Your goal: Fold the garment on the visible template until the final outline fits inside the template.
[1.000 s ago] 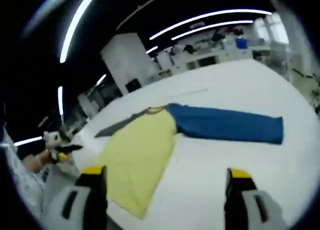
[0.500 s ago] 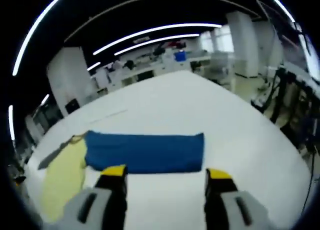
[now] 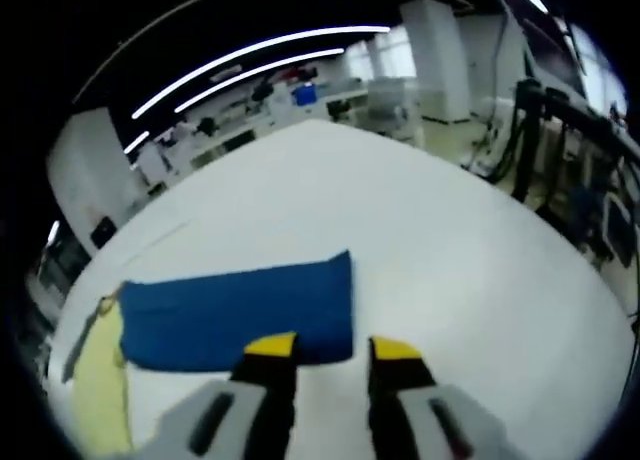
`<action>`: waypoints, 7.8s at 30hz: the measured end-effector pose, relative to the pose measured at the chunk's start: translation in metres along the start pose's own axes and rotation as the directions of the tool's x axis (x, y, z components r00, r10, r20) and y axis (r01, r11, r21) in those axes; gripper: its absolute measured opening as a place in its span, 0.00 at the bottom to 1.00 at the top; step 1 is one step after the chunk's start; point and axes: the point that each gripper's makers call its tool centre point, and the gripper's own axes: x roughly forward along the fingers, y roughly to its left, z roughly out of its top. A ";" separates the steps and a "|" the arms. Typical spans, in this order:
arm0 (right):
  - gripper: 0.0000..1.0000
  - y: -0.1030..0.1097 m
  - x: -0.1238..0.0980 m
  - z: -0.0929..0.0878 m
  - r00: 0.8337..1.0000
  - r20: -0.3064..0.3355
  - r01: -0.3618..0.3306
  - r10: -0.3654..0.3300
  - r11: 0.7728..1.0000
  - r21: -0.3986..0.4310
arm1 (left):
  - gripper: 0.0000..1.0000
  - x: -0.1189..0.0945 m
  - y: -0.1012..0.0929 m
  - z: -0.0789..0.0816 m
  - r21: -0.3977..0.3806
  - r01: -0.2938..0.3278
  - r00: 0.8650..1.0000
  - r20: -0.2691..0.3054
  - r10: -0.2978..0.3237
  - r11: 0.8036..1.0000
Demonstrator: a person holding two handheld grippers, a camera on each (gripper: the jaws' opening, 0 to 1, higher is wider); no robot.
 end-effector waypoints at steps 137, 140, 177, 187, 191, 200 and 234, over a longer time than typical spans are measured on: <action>0.96 0.483 -0.050 -0.117 0.550 -0.366 -0.783 0.751 0.311 -0.539 | 0.70 0.018 0.042 0.003 0.024 0.018 1.000 0.003 -0.018 1.000; 0.97 0.470 -0.055 -0.107 0.560 -0.342 -0.775 0.755 0.331 -0.538 | 0.70 0.019 0.067 0.017 0.034 -0.018 0.999 0.031 0.017 0.999; 0.96 0.343 -0.144 -0.062 0.650 -0.140 -0.724 0.747 0.552 -0.415 | 0.30 -0.003 0.337 0.030 -0.228 -0.594 0.792 0.002 0.611 0.771; 0.96 0.313 -0.137 -0.061 0.693 -0.110 -0.698 0.712 0.625 -0.350 | 0.09 -0.004 0.344 0.026 -0.195 -0.639 0.762 -0.021 0.648 0.744; 0.95 0.307 -0.136 -0.056 0.700 -0.078 -0.698 0.710 0.658 -0.281 | 0.00 -0.004 0.341 0.031 -0.183 -0.642 0.758 -0.009 0.652 0.744; 0.94 0.307 -0.133 -0.059 0.699 -0.094 -0.695 0.708 0.644 -0.319 | 0.00 0.016 0.302 0.071 -0.207 -0.523 0.829 0.101 0.550 0.827; 0.93 0.289 -0.131 -0.066 0.706 -0.086 -0.694 0.703 0.662 -0.283 | 0.00 0.231 -0.022 0.174 -0.058 0.152 0.964 0.228 -0.135 0.987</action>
